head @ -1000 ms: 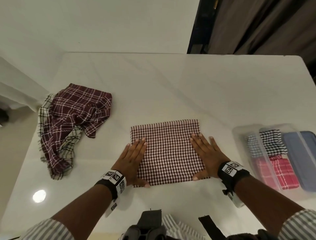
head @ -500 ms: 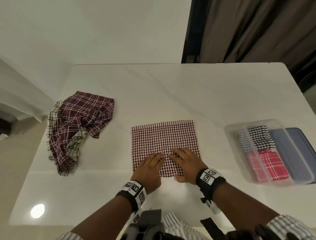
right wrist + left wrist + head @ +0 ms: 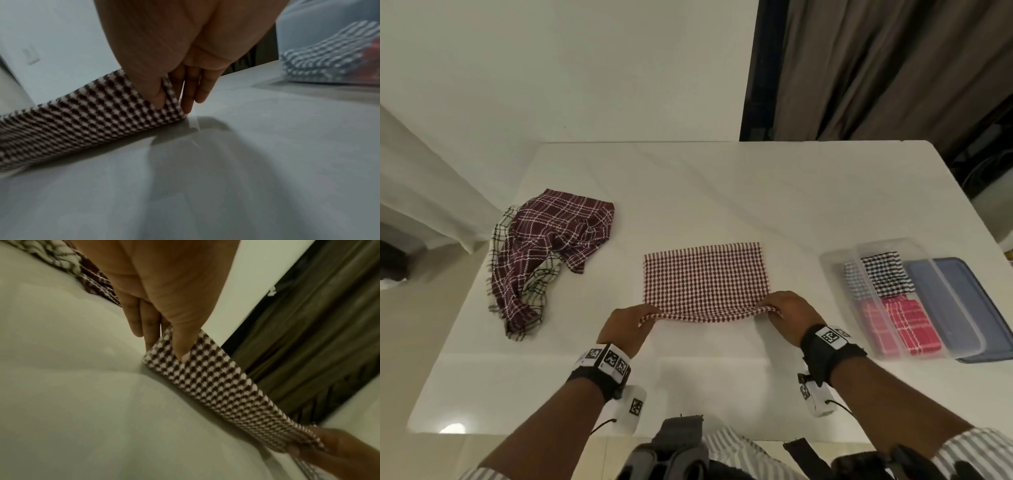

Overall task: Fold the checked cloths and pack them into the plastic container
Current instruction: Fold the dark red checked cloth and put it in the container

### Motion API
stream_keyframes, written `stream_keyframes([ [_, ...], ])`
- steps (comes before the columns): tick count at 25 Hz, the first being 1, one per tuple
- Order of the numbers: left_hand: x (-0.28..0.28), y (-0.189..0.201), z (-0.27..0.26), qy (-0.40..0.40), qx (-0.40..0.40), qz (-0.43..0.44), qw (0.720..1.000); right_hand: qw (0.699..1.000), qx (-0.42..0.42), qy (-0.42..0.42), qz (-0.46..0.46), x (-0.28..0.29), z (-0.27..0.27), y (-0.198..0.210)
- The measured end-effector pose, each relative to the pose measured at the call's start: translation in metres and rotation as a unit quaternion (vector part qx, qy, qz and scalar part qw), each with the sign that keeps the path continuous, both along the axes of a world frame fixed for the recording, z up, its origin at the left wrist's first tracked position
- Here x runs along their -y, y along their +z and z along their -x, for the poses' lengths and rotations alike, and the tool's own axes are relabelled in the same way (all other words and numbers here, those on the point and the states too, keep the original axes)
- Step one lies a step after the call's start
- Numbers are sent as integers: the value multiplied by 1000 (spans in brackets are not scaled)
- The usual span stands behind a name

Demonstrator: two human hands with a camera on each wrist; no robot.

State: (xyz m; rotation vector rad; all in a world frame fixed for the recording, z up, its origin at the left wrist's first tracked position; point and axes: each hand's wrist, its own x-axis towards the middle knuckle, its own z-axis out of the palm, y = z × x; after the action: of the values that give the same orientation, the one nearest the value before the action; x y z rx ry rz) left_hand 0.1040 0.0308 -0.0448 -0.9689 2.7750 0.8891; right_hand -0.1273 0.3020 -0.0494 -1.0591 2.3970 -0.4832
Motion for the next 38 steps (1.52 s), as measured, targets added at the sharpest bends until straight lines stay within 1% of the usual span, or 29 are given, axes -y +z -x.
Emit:
stream_keyframes([
  [2,1,2,-11,50,-56,-22,997,999,1,-31,39,-11,-3,8],
  [3,-3,6,-17,65,-71,-28,995,997,9,-48,56,-18,-6,12],
  [6,-15,13,-34,102,-96,-57,989,986,88,-103,101,-39,-21,13],
  [9,-29,13,-45,137,-106,-68,983,966,168,-143,133,-56,-34,8],
  [11,-34,11,-46,151,-119,-77,978,958,187,-152,157,-60,-38,6],
  [14,-34,16,-37,158,-151,-94,971,959,173,-144,172,-56,-32,2],
  [18,-19,23,-13,153,-181,-100,966,954,164,-174,182,-42,-16,4],
  [23,6,2,13,145,-143,-106,973,954,133,-202,176,-19,-2,0],
  [25,12,-5,20,138,-143,-116,973,953,130,-214,170,-11,3,-1],
  [27,16,-12,26,125,-139,-109,976,951,137,-229,157,-4,6,-2],
  [33,21,-25,28,99,-71,-71,990,957,133,-239,99,7,11,-14],
  [35,20,-28,27,87,-74,-62,992,962,117,-231,83,6,10,-16],
  [38,16,-28,26,65,-109,-52,991,968,94,-218,81,4,4,-16],
])
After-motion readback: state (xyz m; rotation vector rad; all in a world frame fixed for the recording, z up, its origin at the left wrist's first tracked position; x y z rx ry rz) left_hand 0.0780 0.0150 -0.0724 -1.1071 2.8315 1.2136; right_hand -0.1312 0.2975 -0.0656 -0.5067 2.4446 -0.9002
